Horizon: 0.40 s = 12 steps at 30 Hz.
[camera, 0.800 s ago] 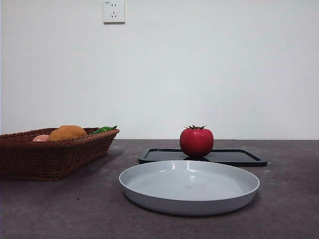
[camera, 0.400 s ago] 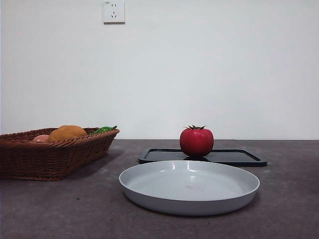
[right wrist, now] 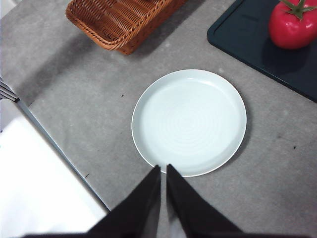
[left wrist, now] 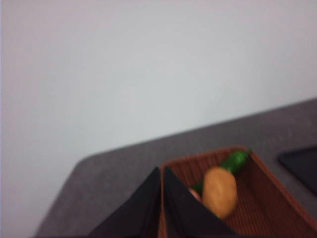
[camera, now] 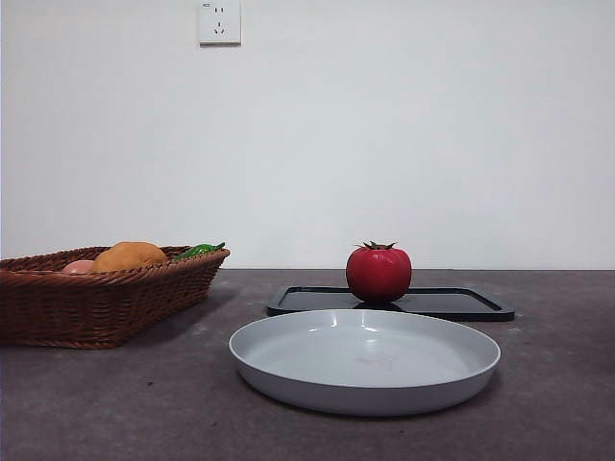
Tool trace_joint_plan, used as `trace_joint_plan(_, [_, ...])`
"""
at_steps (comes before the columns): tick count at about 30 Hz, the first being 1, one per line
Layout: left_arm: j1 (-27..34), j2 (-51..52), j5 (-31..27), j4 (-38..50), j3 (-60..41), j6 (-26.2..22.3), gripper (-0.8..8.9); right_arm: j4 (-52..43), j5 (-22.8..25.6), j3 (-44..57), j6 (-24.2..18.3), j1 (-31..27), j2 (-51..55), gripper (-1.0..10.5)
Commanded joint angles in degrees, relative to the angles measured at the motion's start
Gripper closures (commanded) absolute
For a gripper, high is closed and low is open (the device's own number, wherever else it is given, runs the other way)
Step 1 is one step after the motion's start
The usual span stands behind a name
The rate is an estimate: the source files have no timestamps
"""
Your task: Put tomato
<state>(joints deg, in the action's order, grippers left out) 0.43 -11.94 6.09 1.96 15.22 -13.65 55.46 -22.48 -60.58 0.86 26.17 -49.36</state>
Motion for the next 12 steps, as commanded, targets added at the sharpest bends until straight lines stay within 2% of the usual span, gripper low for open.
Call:
trace_joint_plan(1, [0.09, 2.38, -0.13, 0.5, -4.13, -0.2, 8.06, -0.37, -0.04, -0.5, 0.33, 0.33, -0.33, 9.4])
trace_joint_plan(12, [0.09, 9.33, -0.13, -2.29, -13.73, 1.05, 8.06, -0.37, -0.04, -0.5, 0.35, 0.33, -0.33, 9.4])
